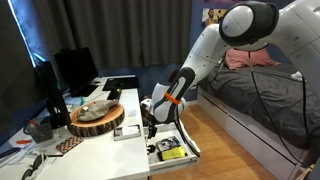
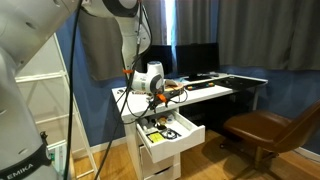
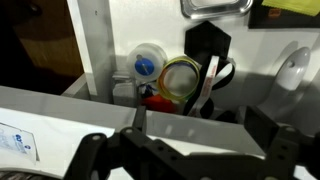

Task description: Pick up the sun glasses from the open top drawer and put them on the table

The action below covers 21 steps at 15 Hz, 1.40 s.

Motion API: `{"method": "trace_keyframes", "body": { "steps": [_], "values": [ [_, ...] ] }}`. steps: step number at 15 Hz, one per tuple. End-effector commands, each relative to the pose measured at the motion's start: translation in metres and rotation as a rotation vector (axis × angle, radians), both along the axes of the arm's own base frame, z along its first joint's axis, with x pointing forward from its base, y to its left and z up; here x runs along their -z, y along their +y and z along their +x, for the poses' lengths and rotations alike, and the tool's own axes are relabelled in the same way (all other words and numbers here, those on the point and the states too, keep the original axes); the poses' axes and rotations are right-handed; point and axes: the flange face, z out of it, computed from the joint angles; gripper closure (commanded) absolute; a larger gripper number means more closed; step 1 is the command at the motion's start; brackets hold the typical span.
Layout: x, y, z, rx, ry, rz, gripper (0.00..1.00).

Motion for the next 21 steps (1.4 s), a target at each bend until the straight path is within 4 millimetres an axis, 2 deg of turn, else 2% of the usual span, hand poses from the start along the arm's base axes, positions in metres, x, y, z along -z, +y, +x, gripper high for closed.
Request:
{"method": "trace_keyframes", "body": {
  "steps": [1, 4, 8, 13, 14, 16, 18, 21],
  "values": [
    [0.000, 0.002, 0.000, 0.000, -0.001, 0.000, 0.00],
    [0.010, 0.005, 0.001, -0.029, 0.028, 0.018, 0.00],
    [0.039, 0.013, 0.003, -0.053, 0.068, 0.003, 0.00],
    [0.063, 0.006, 0.014, -0.029, 0.063, -0.023, 0.00],
    [0.066, 0.005, 0.017, -0.030, 0.060, -0.025, 0.04],
    [0.073, 0.007, 0.021, -0.037, 0.066, -0.023, 0.22],
    [0.078, 0.010, 0.024, -0.046, 0.078, -0.023, 0.34],
    [0.084, 0.014, 0.025, -0.062, 0.106, -0.019, 0.39]
  ]
}}
